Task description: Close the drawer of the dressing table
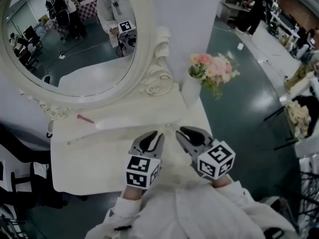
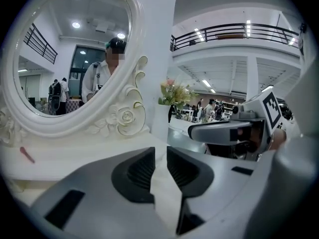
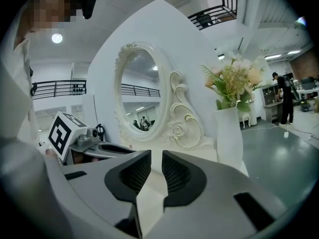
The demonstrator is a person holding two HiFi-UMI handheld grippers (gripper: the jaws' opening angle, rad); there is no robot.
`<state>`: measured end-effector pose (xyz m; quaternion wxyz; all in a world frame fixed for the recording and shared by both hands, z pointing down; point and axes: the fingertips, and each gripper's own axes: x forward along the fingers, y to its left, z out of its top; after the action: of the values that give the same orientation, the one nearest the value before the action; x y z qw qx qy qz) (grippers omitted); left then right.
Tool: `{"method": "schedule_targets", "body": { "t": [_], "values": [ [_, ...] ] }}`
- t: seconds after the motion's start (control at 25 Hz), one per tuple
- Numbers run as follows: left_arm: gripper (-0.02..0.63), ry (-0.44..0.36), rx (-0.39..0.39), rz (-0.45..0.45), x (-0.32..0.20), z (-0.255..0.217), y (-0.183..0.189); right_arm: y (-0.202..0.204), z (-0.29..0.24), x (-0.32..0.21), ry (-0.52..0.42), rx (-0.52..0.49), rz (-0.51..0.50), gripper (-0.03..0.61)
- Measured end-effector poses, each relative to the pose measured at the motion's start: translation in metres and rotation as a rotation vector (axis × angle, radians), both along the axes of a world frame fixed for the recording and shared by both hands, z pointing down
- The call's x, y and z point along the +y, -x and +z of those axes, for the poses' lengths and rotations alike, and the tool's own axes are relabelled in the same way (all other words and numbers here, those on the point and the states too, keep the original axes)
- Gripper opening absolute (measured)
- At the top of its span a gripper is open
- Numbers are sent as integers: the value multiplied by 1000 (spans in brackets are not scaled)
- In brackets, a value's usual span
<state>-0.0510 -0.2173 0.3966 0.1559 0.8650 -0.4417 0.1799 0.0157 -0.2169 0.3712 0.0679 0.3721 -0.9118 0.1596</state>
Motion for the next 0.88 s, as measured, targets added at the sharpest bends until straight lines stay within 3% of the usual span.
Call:
{"method": "schedule_targets", "body": {
  "t": [0.4, 0.6, 0.88],
  "values": [
    [31, -11, -21, 27, 4, 3, -5, 6, -1, 5, -38, 59, -21, 11],
    [23, 5, -13, 34, 6, 8, -12, 6, 3, 6, -32, 77, 6, 8],
    [17, 40, -66, 48, 10, 21, -12, 5, 13, 9, -1, 99, -2, 8]
  ]
}}
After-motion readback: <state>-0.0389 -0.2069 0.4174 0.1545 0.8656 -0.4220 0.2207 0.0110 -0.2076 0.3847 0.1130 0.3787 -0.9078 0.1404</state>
